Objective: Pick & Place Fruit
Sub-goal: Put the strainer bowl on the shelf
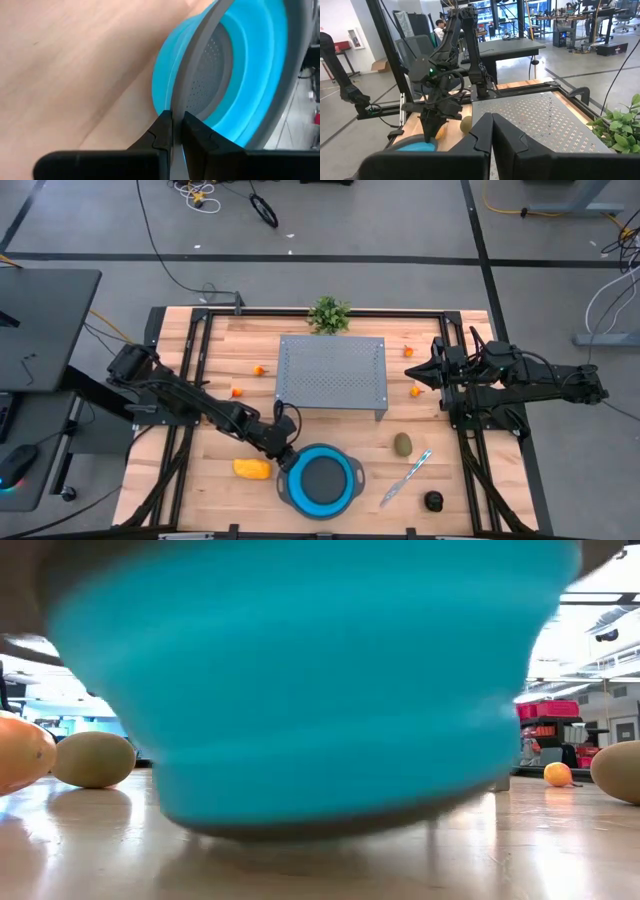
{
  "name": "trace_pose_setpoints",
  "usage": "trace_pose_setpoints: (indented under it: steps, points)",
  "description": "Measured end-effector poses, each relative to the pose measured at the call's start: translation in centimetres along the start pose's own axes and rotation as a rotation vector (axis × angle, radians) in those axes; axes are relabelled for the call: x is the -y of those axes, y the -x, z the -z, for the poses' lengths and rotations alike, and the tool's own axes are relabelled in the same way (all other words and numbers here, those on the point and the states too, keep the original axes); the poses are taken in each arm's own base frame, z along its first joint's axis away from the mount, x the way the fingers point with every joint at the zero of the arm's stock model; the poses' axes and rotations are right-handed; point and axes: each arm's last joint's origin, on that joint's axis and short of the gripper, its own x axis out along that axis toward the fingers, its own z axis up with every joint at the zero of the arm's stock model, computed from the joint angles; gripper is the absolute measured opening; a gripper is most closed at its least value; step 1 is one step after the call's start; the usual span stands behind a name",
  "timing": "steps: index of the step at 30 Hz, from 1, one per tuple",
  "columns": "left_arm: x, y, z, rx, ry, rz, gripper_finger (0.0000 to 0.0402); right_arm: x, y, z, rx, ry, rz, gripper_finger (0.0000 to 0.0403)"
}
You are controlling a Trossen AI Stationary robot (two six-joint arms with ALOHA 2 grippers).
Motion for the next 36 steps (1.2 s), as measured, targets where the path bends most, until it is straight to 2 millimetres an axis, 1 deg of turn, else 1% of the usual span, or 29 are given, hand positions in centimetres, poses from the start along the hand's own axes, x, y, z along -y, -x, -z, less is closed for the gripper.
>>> trace_pose_setpoints:
  steps: [8,18,21,25,29,32,36]
  points:
    - [0.7,1.5,-0.3,0.044,0.008,0.043,0.0028,0.0,0.0,0.0,0.001,0.0,-0.001,0.0015]
    - [0.7,1.6,-0.5,0.044,-0.009,0.049,0.0028,0.0,0.0,0.0,0.003,0.0,-0.001,0.0015]
    - [1.0,2.2,-0.6,0.026,-0.006,0.076,0.0028,0.0,0.0,0.0,0.005,0.0,-0.001,0.0015]
    - [1.4,3.5,-0.9,0.018,0.006,0.115,0.0028,0.0,0.0,-0.1,0.008,0.0,-0.001,0.0015]
    - [1.8,5.4,-1.4,0.04,0.01,0.159,0.0028,0.0,0.0,-0.1,0.008,-0.003,-0.001,0.0015]
    - [1.8,6.7,-1.7,0.051,0.002,0.163,0.0028,0.0,0.0,-0.1,0.008,-0.004,-0.001,0.0015]
    - [1.5,8.1,-2.2,0.072,-0.017,0.161,0.0028,0.0,0.0,-0.1,0.008,-0.004,-0.001,0.0015]
